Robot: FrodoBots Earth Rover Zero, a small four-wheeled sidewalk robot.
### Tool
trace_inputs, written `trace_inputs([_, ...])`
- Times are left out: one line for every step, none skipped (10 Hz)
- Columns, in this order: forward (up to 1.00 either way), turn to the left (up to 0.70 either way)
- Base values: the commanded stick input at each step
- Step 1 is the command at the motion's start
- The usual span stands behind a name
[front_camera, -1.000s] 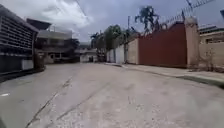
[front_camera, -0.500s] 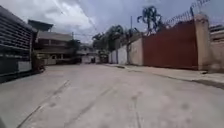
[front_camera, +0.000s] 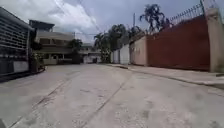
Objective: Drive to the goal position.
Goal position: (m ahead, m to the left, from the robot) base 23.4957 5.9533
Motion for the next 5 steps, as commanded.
trace_inputs([1.00, 0.00])
trace_inputs([1.00, 0.00])
trace_inputs([1.00, 0.00])
trace_inputs([1.00, 0.00])
trace_inputs([1.00, 0.00])
